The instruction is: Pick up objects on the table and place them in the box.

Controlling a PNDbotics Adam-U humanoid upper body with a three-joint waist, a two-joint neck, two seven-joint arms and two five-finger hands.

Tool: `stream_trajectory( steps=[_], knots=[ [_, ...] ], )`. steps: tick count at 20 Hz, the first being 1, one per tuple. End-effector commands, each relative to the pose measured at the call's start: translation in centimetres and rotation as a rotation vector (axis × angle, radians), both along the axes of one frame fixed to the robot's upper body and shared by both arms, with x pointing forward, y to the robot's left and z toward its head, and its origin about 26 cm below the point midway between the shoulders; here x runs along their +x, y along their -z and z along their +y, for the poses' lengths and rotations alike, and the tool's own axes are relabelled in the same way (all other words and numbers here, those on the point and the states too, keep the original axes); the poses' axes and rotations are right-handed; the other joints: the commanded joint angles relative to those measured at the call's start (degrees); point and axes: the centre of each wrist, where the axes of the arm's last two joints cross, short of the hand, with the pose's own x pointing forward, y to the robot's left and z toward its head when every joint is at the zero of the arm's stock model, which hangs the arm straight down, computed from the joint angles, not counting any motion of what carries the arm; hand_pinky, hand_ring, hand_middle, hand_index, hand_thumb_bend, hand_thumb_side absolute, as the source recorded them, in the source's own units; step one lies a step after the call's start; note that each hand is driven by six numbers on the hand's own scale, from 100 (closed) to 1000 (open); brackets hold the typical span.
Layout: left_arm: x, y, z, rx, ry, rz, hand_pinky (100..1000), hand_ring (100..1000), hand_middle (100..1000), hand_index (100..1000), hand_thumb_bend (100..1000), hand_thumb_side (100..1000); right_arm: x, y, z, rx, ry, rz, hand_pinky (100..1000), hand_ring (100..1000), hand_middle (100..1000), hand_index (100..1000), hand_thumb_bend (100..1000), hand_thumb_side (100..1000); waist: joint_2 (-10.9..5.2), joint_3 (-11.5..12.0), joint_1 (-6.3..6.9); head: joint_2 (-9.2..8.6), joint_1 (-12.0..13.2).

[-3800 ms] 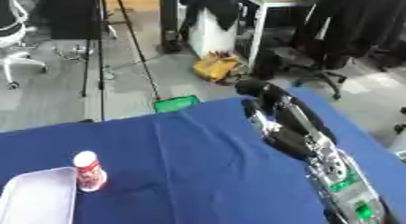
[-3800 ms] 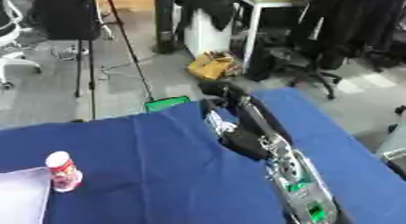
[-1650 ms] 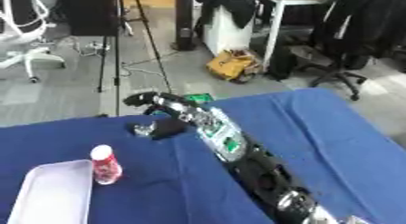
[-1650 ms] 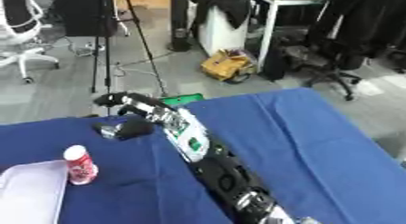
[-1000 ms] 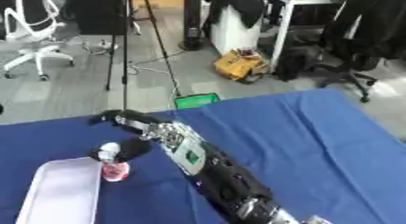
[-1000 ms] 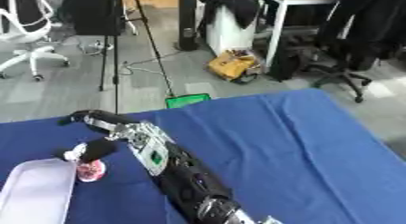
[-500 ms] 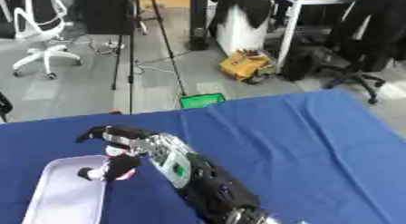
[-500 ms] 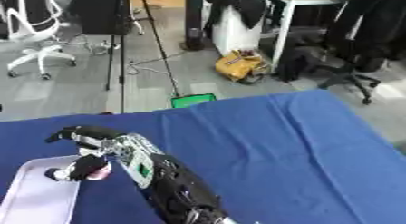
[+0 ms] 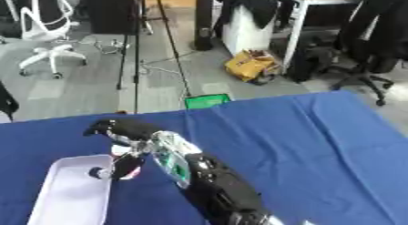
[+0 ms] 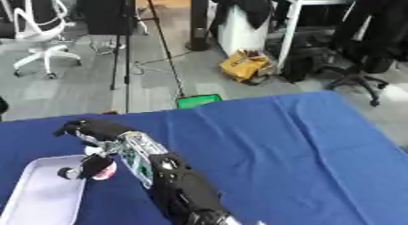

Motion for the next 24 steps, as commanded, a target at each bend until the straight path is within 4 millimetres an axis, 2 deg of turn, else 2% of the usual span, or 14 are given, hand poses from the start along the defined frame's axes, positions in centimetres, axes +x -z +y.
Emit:
stream_trajectory(
  steps=[1,11,19,24],
  knots=[
    [0.0,-0.8,0.0,0.007,0.008,-0.027,656,684,804,934,527,793,0.5,-1.7,-0.9,-0.018,0.046,-0.075,956,998,908,946,487,420,0.24,0.2,0.98,-0.02,0.1],
    [0.1,-0.9,-0.1,0.011,0.017,-0.030,656,683,803,935,528,793,1.4,0.2,-4.1,-0.080,0.169,-0.080,951,992,907,946,484,424,0.55,1.8,1.21,-0.88,0.5],
    [0.1,-1.1,-0.3,0.003,0.026,-0.036,655,674,802,937,524,797,1.3,1.7,-4.5,-0.062,0.159,-0.017,927,979,905,944,452,433,1.92,2.7,1.84,-1.15,0.6],
    [0.2,-1.1,-0.3,-0.002,0.028,-0.037,655,670,801,937,522,799,1.2,2.5,-4.6,-0.044,0.153,0.025,861,933,904,943,426,428,2.36,2.7,2.12,-0.92,0.6]
  ],
)
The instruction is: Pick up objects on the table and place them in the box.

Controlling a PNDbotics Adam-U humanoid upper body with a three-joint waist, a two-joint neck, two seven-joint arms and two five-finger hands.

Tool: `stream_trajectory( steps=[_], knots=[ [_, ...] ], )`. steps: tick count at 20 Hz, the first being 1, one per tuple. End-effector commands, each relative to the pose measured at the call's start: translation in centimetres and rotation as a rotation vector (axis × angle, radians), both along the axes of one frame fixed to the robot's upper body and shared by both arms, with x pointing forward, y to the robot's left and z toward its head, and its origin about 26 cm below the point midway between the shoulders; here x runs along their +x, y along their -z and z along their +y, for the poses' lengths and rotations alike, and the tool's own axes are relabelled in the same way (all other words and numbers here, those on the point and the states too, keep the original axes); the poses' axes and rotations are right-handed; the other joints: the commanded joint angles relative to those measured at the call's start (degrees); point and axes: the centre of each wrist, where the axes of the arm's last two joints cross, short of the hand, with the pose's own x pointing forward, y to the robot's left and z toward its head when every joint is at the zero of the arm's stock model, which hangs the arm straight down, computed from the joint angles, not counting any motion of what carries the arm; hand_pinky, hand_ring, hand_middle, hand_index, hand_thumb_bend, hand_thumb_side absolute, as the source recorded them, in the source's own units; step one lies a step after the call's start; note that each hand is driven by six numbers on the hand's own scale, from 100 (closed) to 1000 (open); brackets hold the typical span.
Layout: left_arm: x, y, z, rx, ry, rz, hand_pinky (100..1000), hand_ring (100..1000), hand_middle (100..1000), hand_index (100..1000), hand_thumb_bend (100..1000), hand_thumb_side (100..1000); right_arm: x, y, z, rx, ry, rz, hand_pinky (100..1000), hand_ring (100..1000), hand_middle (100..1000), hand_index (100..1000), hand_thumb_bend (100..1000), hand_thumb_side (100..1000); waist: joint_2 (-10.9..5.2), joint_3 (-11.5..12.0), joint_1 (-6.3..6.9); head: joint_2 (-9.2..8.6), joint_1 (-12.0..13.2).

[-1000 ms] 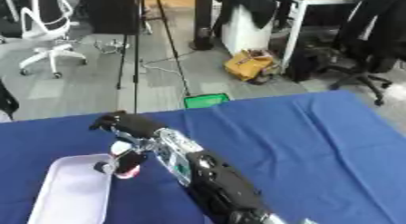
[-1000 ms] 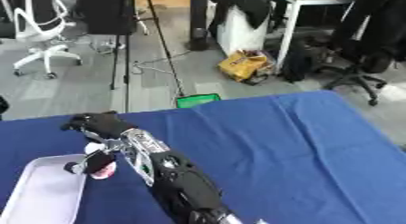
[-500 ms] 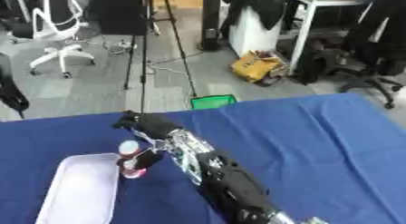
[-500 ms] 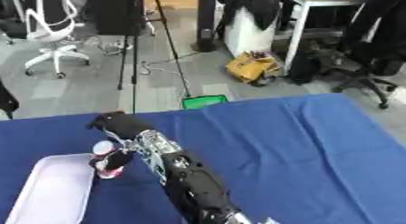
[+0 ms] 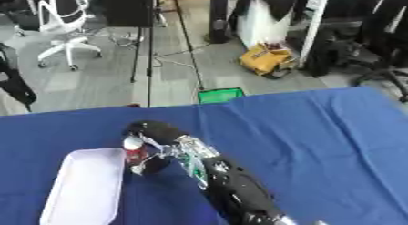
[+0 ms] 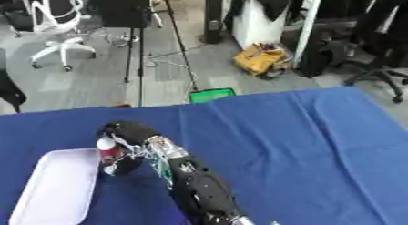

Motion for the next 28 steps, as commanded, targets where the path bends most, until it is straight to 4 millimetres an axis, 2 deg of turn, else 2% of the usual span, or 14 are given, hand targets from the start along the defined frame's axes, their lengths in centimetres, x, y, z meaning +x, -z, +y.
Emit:
stream_trajectory(
  steps=[1,2,4,6,11,16,17,18,19,22,23,24,25,28],
  knots=[
    [0.0,-0.7,0.0,0.000,0.008,-0.026,655,670,801,937,522,799,0.2,-0.7,-0.3,0.017,-0.002,0.004,861,933,904,943,426,428,0.25,0.1,1.02,-0.37,0.1],
    [0.0,-0.7,0.0,0.000,0.008,-0.026,655,668,800,938,522,800,0.2,-0.6,-0.3,0.022,-0.005,0.012,808,890,895,938,404,408,0.29,0.1,1.04,-0.35,0.1],
    [0.0,-0.7,0.0,-0.001,0.009,-0.025,655,668,800,938,522,800,0.1,-0.2,-0.2,0.045,-0.021,0.035,793,868,890,934,401,404,0.38,0.0,1.08,-0.34,0.1],
    [0.0,-0.6,0.0,-0.002,0.010,-0.025,655,666,799,938,521,800,0.1,0.0,-0.3,0.071,-0.032,0.052,698,776,865,921,385,384,0.41,-0.1,1.09,-0.33,0.1],
    [0.0,-0.6,0.0,-0.005,0.010,-0.024,655,664,796,938,520,801,0.0,0.2,-0.1,0.114,-0.047,0.064,617,706,835,899,364,355,0.42,-0.2,1.16,-0.39,0.0],
    [0.0,-0.6,-0.1,-0.007,0.010,-0.023,655,662,794,939,519,802,-0.2,0.4,0.0,0.180,-0.028,0.041,548,614,749,757,336,294,0.50,-0.2,1.22,-0.53,0.0],
    [0.0,-0.6,-0.1,-0.009,0.010,-0.023,655,661,793,939,513,807,-0.2,0.5,0.0,0.196,-0.019,0.034,500,573,724,716,303,238,0.51,-0.3,1.23,-0.49,0.0],
    [0.0,-0.6,-0.1,-0.010,0.009,-0.023,655,661,793,939,513,807,-0.2,0.6,0.0,0.209,-0.012,0.027,500,573,724,716,303,238,0.52,-0.3,1.24,-0.45,0.0],
    [0.0,-0.6,-0.1,-0.011,0.009,-0.023,655,660,793,940,511,808,-0.3,0.7,0.0,0.221,-0.006,0.020,440,526,698,697,267,173,0.51,-0.3,1.26,-0.42,0.0],
    [0.0,-0.6,-0.1,-0.013,0.009,-0.022,655,660,792,940,510,808,-0.3,0.9,0.0,0.245,0.006,0.004,424,514,690,692,251,156,0.50,-0.4,1.28,-0.40,-0.1],
    [0.0,-0.6,-0.1,-0.014,0.009,-0.022,655,660,792,940,510,808,-0.3,0.8,0.1,0.259,0.007,-0.008,367,469,660,674,179,104,0.44,-0.5,1.27,-0.44,-0.2],
    [0.0,-0.6,-0.1,-0.014,0.008,-0.022,655,660,792,940,510,808,-0.3,0.7,0.1,0.271,0.009,-0.019,367,469,660,674,179,104,0.41,-0.5,1.26,-0.46,-0.3],
    [0.0,-0.6,-0.1,-0.014,0.008,-0.022,656,660,792,941,509,807,-0.4,0.7,0.2,0.284,0.009,-0.031,339,446,646,673,100,102,0.34,-0.6,1.25,-0.48,-0.4],
    [0.0,-0.6,-0.1,-0.013,0.008,-0.023,656,660,792,941,510,807,-0.5,0.5,0.5,0.319,0.006,-0.064,329,439,646,674,100,100,0.13,-0.9,1.25,-0.49,-0.6]
  ],
)
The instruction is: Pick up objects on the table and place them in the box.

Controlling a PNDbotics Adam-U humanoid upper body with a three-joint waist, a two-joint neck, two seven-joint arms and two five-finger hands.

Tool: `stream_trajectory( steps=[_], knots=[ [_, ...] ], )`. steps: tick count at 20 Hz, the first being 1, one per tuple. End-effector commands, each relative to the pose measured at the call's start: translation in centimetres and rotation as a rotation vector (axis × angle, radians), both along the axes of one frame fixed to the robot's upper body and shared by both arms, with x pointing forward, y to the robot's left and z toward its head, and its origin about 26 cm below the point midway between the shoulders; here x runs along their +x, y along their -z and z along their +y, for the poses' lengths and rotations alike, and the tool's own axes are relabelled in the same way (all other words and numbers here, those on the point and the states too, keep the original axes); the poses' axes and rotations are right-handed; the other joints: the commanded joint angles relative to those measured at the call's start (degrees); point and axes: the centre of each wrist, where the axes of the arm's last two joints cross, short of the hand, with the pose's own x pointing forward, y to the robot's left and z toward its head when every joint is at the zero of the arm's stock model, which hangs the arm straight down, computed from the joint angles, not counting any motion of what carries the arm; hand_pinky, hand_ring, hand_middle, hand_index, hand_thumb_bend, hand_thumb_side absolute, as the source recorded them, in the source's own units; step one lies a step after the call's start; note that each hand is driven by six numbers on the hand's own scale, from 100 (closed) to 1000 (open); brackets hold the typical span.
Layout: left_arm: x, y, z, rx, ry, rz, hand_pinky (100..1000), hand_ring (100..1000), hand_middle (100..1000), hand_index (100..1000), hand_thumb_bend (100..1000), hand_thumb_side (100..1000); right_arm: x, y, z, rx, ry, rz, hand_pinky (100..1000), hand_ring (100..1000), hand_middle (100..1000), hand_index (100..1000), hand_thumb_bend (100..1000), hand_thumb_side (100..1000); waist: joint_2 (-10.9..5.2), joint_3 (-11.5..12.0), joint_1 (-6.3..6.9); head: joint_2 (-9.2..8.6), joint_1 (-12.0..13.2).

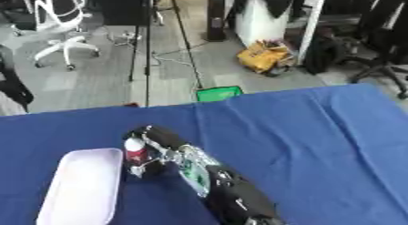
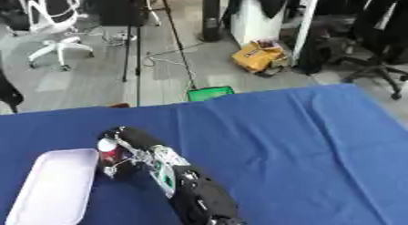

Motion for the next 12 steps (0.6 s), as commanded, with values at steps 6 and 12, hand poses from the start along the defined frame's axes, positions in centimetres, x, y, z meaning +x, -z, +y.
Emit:
stream_trajectory(
  steps=[6,12],
  knots=[
    [0.0,-0.7,0.1,0.006,-0.001,-0.024,657,664,792,941,509,806,0.0,-3.2,1.4,0.096,-0.034,-0.127,321,433,646,679,100,100,-0.46,-0.3,0.90,-0.44,-0.6],
    [-0.1,-0.7,0.1,0.009,0.001,-0.027,658,664,792,942,511,804,-0.8,-7.0,3.3,0.192,-0.101,-0.202,317,428,652,684,100,100,-0.78,-0.2,0.75,-0.23,-1.0]
  ],
)
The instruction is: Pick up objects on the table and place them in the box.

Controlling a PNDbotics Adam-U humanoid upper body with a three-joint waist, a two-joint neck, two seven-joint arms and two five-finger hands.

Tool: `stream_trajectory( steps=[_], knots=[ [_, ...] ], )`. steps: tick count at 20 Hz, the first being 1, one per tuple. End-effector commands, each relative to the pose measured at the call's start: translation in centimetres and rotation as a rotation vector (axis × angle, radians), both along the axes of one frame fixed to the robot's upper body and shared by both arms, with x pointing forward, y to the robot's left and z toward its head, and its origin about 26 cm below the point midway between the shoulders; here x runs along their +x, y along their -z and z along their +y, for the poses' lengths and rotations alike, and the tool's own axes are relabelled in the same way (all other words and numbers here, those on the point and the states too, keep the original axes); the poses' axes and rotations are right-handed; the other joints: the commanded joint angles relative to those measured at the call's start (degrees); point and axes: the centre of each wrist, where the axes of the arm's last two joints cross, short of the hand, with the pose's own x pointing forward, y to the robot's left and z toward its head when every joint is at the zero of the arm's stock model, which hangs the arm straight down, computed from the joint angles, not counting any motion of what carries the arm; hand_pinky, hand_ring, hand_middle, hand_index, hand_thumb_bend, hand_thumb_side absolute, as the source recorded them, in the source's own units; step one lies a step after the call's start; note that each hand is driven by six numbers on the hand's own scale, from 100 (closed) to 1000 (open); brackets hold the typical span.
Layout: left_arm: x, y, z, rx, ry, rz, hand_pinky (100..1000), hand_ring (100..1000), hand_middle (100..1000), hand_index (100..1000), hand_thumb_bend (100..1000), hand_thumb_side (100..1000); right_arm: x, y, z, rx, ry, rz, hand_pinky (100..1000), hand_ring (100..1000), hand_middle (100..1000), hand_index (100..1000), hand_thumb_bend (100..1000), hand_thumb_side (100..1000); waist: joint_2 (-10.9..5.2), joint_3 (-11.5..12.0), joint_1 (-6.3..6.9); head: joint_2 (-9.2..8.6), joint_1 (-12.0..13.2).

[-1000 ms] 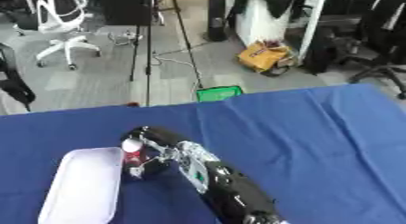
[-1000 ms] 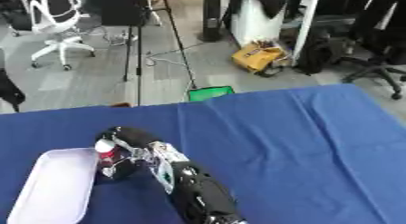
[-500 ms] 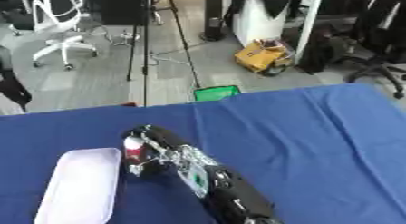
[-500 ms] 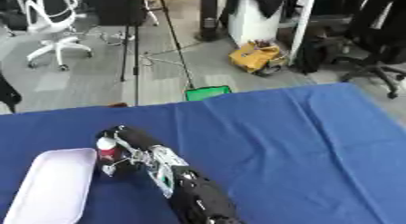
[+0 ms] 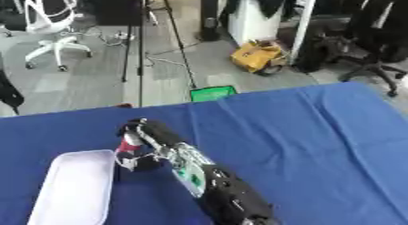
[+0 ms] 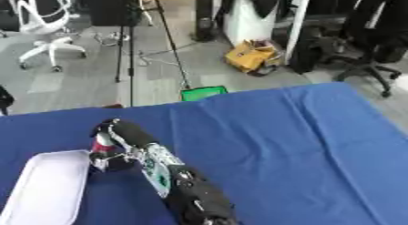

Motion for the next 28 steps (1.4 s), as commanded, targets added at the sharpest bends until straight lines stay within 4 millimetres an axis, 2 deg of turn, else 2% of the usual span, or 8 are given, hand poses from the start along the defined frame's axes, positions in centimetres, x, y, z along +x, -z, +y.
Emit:
stream_trajectory(
  steps=[1,9,14,21,22,23,24,28],
  knots=[
    [-0.1,-0.7,0.1,0.009,0.001,-0.028,658,664,792,942,511,804,-0.5,-3.3,1.6,0.052,-0.052,-0.068,317,428,652,684,100,100,-0.80,0.2,0.72,-0.19,-0.3],
    [-0.1,-0.9,-0.2,0.011,0.011,-0.037,659,666,793,943,514,802,-1.3,-2.8,4.6,-0.055,-0.181,-0.027,337,443,681,708,100,100,-0.88,0.9,0.50,-0.10,-0.7],
    [-0.1,-1.1,-0.4,0.010,0.019,-0.045,660,666,793,944,515,801,-2.2,0.2,7.3,-0.122,-0.279,0.051,340,446,691,710,100,100,-0.88,1.7,0.36,-0.10,-0.9],
    [-0.1,-1.3,-0.5,0.007,0.023,-0.051,660,667,793,944,516,800,-2.9,2.6,8.5,-0.159,-0.333,0.096,372,468,710,722,122,120,-0.88,2.0,0.07,-0.31,-0.8],
    [-0.1,-1.3,-0.5,0.007,0.023,-0.050,660,667,792,944,516,801,-3.0,2.6,8.7,-0.179,-0.352,0.088,539,610,772,767,226,186,-0.89,2.0,0.01,-0.37,-0.8],
    [-0.1,-1.3,-0.5,0.007,0.022,-0.050,660,667,792,944,516,801,-3.1,2.6,8.8,-0.196,-0.367,0.081,539,610,772,767,226,186,-0.90,1.9,-0.02,-0.41,-0.7],
    [-0.1,-1.3,-0.5,0.006,0.022,-0.050,660,667,793,944,516,800,-3.1,2.6,8.8,-0.213,-0.379,0.077,681,761,821,802,284,228,-0.92,1.9,-0.07,-0.41,-0.7],
    [-0.1,-1.3,-0.5,0.007,0.021,-0.050,660,667,792,945,516,800,-3.1,2.5,8.8,-0.243,-0.399,0.074,750,817,848,841,330,265,-1.00,1.8,-0.13,-0.50,-0.7]
  ],
)
